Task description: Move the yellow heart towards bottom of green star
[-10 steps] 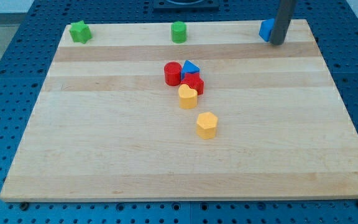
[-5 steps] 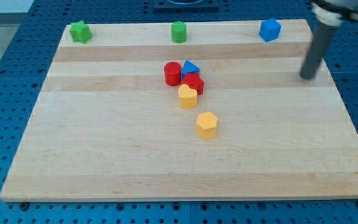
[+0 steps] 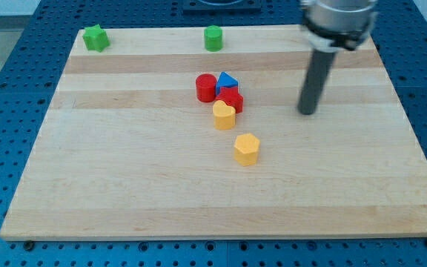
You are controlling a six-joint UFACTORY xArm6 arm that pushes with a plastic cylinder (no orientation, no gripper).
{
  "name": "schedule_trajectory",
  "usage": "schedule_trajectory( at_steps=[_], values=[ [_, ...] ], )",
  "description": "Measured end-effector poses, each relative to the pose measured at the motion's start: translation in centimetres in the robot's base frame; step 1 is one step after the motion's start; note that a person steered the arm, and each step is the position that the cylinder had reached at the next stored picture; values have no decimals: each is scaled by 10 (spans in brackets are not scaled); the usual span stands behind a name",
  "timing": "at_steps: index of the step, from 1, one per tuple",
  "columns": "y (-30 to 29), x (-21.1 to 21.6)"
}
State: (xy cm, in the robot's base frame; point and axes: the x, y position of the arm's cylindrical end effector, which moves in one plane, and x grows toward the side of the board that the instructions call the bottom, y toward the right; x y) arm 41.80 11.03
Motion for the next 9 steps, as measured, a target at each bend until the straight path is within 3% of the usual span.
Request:
schedule_trajectory(
  at_steps=[3,5,7,9],
  values=[
    [-216,21],
    [-257,50],
    [-317,-14],
    [-308,-10]
  ],
)
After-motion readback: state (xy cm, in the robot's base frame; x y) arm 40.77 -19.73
